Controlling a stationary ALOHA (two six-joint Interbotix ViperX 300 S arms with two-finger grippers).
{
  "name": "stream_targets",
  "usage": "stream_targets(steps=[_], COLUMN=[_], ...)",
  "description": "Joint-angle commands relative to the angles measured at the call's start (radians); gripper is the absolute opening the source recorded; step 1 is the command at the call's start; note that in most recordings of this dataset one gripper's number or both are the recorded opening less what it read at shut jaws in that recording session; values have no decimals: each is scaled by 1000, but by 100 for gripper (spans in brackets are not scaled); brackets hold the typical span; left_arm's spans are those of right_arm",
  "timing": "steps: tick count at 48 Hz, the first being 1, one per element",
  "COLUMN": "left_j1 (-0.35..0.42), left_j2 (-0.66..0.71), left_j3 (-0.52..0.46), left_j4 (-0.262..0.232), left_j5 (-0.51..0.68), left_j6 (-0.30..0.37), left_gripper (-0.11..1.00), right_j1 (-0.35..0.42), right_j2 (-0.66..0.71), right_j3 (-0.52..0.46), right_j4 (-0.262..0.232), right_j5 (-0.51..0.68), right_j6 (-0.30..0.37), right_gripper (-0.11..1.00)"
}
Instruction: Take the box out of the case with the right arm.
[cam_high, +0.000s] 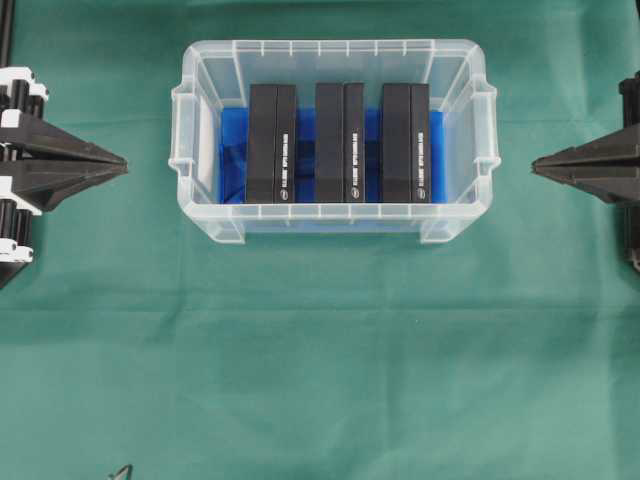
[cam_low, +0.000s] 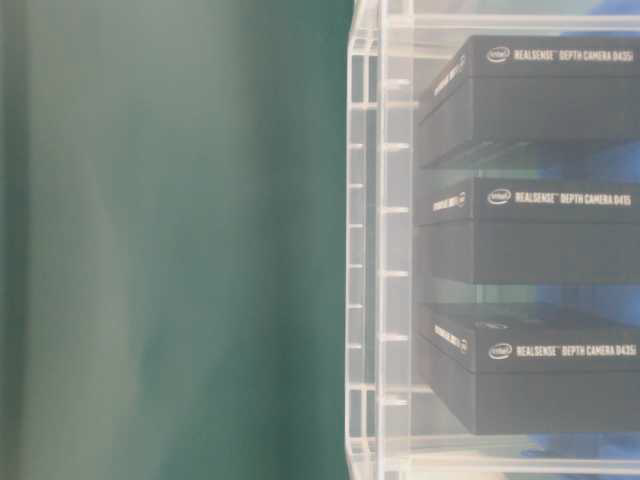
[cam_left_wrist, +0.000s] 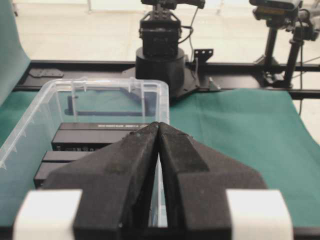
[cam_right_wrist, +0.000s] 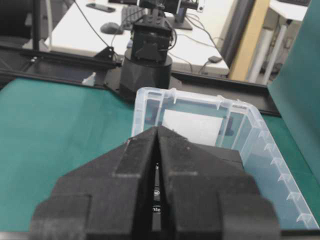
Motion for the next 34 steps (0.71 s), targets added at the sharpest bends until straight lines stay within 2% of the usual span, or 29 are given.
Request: stream_targets(steps=[1, 13, 21, 27, 34], left_j1=[-3, -6, -25, -43, -51], left_j2=[11, 14, 14, 15, 26], left_j3=[-32, -63, -132, -250, -413], left_j4=[23, 23, 23, 23, 23], left_j5=[3, 40, 64, 190, 405], left_j6=[0, -8, -40, -64, -69], left_gripper=[2, 2, 2, 2, 2], right_j1=[-5, -5, -3, -5, -5], right_j2=[14, 51, 28, 20, 46], right_j3=[-12, -86, -161, -276, -437], right_j4=[5, 5, 5, 5, 3], right_j5=[-3, 127, 183, 267, 430], right_j6=[8, 49, 118, 190, 239], right_gripper=[3, 3, 3, 3, 3])
